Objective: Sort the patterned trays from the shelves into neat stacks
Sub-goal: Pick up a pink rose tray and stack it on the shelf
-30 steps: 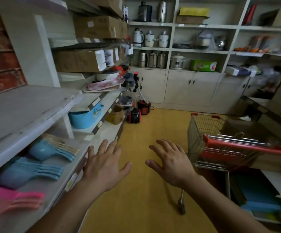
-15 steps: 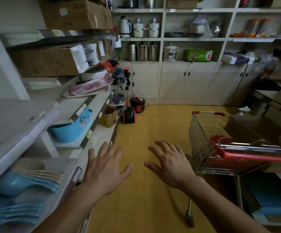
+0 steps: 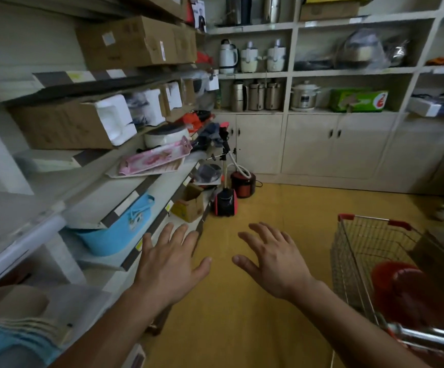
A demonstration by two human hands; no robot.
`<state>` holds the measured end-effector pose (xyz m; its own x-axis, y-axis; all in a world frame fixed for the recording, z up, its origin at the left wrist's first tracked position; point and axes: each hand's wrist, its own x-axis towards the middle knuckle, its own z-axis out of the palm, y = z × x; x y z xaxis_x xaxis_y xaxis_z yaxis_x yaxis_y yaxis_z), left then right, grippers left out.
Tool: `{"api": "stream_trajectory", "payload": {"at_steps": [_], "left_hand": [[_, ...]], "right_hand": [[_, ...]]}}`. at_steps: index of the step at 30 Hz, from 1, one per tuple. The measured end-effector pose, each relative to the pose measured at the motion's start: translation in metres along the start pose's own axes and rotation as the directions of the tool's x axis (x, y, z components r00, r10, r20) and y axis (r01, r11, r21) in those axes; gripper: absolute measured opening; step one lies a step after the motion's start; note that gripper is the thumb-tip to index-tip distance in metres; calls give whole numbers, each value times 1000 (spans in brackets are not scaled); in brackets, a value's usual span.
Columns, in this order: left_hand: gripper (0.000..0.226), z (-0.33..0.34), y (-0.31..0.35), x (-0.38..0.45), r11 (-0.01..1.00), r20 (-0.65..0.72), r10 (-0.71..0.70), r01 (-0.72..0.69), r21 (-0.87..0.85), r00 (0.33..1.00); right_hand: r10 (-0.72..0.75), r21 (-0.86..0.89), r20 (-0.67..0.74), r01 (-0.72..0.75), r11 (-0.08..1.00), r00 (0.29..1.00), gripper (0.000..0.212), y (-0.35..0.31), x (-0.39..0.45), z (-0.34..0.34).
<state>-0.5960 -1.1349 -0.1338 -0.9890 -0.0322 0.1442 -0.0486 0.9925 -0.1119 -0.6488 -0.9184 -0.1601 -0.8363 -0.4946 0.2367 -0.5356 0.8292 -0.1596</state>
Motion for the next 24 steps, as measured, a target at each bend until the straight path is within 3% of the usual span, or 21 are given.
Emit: {"api": "stream_trajectory", "payload": {"at_steps": [9,24], "left_hand": [[93,28,1,99,999,23,-42,43,-25,999],[87,67,-51,346,995,-30,-65,63,-77,997]], "right_hand": [[-45,5,43,44,999,998,65,54,93,27],[-61,-70,14,62,996,998,68,133,332,61]]}}
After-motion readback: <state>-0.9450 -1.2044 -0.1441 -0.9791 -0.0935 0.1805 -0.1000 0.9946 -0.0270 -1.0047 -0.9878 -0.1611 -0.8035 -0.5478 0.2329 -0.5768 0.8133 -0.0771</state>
